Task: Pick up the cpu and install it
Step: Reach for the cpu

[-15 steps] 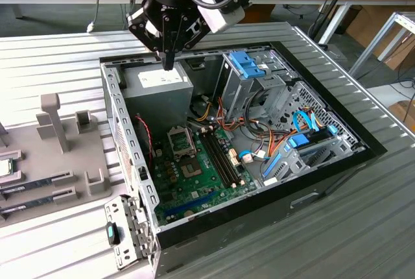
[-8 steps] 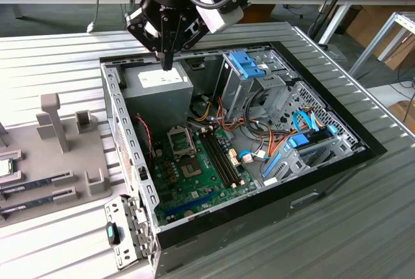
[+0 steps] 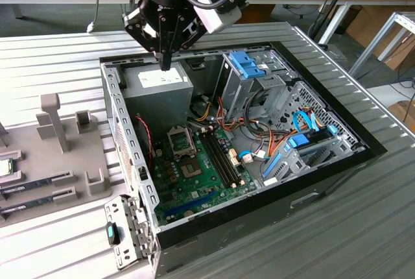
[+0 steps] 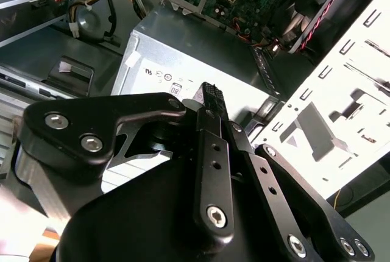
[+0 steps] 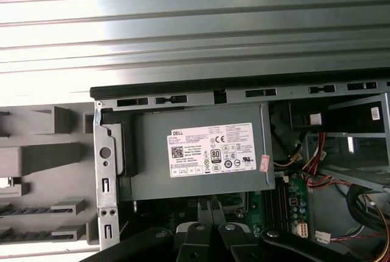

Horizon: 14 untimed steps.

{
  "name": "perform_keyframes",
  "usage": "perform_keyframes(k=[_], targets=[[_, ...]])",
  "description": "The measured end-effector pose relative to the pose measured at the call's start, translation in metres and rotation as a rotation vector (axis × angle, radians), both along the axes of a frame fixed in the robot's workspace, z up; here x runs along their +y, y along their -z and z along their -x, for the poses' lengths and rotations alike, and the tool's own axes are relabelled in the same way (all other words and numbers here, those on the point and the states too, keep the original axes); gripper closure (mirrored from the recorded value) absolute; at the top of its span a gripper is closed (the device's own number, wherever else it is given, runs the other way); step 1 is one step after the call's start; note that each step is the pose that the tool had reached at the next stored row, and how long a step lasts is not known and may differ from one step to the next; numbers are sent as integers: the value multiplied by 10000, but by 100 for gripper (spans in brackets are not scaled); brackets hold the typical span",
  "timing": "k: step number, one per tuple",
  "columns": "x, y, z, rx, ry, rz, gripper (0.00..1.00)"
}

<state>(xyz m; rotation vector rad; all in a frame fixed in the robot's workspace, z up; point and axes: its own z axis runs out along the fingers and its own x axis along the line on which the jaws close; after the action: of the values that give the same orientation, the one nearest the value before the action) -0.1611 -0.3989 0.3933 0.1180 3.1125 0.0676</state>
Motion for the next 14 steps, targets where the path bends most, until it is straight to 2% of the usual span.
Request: perform_keyframes(k=[14], targets=[[0, 0, 30, 0, 0, 0, 89]])
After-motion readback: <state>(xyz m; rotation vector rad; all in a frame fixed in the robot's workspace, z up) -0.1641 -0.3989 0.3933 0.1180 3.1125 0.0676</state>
